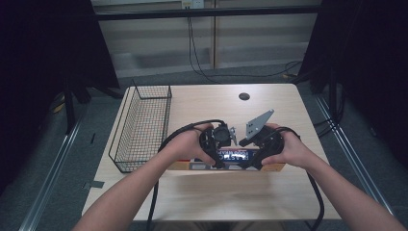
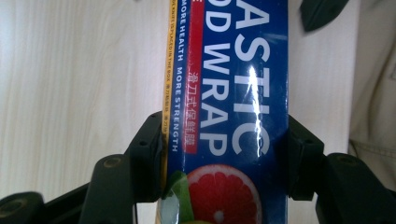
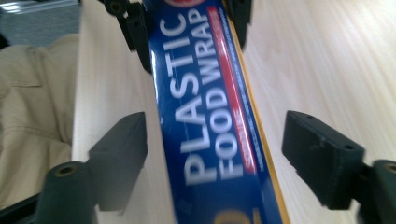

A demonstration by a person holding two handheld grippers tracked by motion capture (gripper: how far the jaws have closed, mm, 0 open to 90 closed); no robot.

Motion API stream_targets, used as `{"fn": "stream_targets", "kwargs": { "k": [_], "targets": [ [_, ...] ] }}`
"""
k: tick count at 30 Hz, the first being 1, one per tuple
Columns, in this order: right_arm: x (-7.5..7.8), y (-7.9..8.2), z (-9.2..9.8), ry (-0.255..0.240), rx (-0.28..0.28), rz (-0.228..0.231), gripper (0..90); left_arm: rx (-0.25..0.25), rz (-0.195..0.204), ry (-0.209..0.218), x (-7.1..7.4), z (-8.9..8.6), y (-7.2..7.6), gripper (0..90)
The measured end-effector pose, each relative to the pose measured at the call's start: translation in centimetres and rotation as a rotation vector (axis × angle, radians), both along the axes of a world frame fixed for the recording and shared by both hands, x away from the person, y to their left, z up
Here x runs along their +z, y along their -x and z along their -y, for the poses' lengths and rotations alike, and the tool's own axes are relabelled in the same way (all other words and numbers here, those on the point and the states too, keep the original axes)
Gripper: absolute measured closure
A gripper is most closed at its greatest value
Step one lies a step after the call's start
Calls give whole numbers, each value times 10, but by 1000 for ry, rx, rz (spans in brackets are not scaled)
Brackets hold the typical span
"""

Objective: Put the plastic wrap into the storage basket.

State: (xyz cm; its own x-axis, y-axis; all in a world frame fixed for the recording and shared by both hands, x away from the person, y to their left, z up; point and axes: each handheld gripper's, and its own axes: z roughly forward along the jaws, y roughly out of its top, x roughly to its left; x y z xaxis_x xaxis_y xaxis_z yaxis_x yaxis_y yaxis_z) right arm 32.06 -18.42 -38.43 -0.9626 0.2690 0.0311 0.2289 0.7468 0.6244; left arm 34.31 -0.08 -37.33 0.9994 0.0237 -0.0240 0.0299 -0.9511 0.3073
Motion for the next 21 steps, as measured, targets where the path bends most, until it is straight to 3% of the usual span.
{"fn": "stream_targets", "kwargs": {
  "k": [2,7,8,9,10,11,13,15,19,20,21],
  "targets": [
    [1,0,4,23,-48,17,96,15,-17,-2,2,-4,-3,438],
    [2,-5,28,-41,-186,10,39,94,-17,-1,4,-13,-7,439],
    [2,-5,31,-52,-199,7,39,93,-24,-25,6,-14,-9,439],
    [2,-5,36,-63,-220,9,29,111,-11,-7,4,-17,-9,439],
    [2,-5,40,-72,-235,8,18,122,-38,-16,6,-19,-12,439],
    [2,-4,44,-72,-245,7,15,141,-22,-13,6,-20,-12,439],
    [2,-3,50,-80,-277,3,15,152,-42,-22,7,-23,-13,439],
    [-1,-2,55,-93,-284,-8,15,165,-37,-29,8,-25,-13,439],
    [-9,-1,60,-69,-324,-5,11,201,-41,-24,10,-27,-14,439],
    [-11,0,60,-64,-339,-11,11,188,-38,-31,11,-29,-16,439],
    [-13,1,60,-61,-354,-4,11,208,-46,-14,11,-29,-16,438]
  ]
}}
